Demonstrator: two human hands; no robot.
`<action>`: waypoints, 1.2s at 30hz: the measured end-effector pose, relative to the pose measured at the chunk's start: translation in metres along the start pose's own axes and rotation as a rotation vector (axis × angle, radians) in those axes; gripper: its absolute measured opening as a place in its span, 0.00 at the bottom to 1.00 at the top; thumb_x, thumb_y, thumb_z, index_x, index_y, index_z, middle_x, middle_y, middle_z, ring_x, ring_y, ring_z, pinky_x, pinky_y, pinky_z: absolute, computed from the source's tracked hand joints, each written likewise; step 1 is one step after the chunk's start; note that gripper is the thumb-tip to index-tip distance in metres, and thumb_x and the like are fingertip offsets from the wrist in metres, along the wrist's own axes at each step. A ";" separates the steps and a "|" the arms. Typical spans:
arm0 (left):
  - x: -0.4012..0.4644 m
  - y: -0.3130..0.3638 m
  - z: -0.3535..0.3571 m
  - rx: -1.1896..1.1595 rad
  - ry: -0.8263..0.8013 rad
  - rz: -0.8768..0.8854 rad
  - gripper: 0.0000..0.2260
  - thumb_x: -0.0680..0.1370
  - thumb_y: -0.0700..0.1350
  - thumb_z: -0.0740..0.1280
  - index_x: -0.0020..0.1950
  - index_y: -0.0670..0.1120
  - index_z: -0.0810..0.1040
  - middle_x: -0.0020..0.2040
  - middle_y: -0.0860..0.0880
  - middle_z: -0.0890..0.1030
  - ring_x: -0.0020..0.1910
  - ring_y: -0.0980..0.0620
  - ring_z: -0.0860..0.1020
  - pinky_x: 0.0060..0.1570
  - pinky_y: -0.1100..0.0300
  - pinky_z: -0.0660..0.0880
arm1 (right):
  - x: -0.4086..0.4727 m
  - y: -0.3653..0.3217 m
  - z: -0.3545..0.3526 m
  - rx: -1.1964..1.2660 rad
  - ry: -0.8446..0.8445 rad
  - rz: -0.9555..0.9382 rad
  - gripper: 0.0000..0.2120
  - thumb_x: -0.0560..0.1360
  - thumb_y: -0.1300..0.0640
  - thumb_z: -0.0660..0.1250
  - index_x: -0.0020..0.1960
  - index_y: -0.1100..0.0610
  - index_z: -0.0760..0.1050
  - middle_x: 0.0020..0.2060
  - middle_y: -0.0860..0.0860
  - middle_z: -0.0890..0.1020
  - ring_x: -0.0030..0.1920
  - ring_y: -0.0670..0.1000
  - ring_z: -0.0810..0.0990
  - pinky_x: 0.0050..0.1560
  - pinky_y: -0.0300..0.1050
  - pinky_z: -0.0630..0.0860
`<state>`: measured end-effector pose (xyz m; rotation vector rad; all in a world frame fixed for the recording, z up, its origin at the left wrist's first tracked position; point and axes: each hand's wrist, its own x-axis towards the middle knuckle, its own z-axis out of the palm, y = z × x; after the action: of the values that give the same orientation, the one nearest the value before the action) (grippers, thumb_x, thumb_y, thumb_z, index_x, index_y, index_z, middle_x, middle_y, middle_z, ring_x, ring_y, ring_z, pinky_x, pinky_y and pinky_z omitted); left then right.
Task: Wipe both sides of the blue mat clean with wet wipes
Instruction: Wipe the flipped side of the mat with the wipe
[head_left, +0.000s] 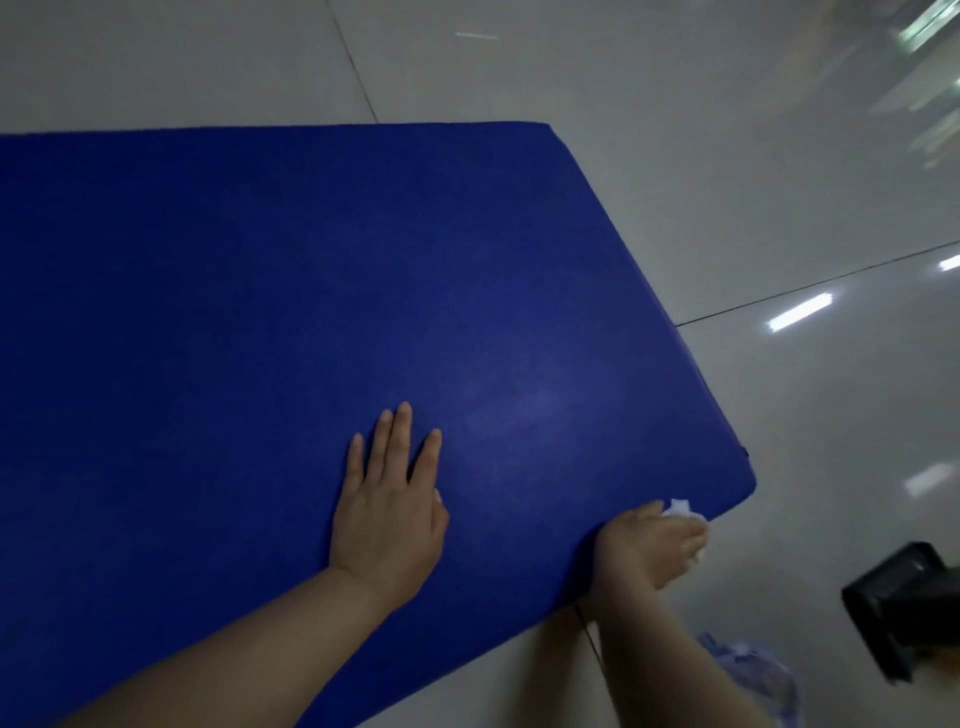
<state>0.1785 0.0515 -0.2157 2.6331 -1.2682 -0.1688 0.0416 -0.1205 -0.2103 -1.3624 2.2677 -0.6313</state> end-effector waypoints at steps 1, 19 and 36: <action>0.008 0.003 0.001 0.006 0.006 0.020 0.24 0.76 0.48 0.60 0.71 0.40 0.70 0.73 0.35 0.64 0.73 0.39 0.62 0.72 0.41 0.57 | 0.018 -0.001 0.000 -0.014 0.003 -0.008 0.23 0.81 0.57 0.56 0.72 0.65 0.58 0.70 0.60 0.65 0.67 0.62 0.67 0.68 0.58 0.65; 0.085 0.057 0.014 -0.070 -0.089 0.195 0.25 0.78 0.51 0.51 0.70 0.41 0.71 0.73 0.38 0.66 0.72 0.41 0.66 0.68 0.44 0.65 | 0.132 -0.087 0.013 -0.253 -0.375 -0.687 0.26 0.82 0.42 0.45 0.67 0.60 0.66 0.66 0.59 0.68 0.60 0.56 0.70 0.59 0.55 0.68; 0.083 0.054 0.011 -0.126 -0.090 0.210 0.24 0.78 0.49 0.51 0.70 0.42 0.73 0.73 0.39 0.68 0.72 0.42 0.67 0.69 0.47 0.63 | 0.132 -0.022 -0.027 -0.506 -0.132 -0.328 0.11 0.82 0.57 0.54 0.47 0.64 0.69 0.44 0.61 0.75 0.36 0.55 0.72 0.40 0.51 0.69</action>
<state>0.1869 -0.0473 -0.2146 2.3931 -1.5008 -0.3244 -0.0151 -0.2430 -0.1912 -1.9739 2.1975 -0.0453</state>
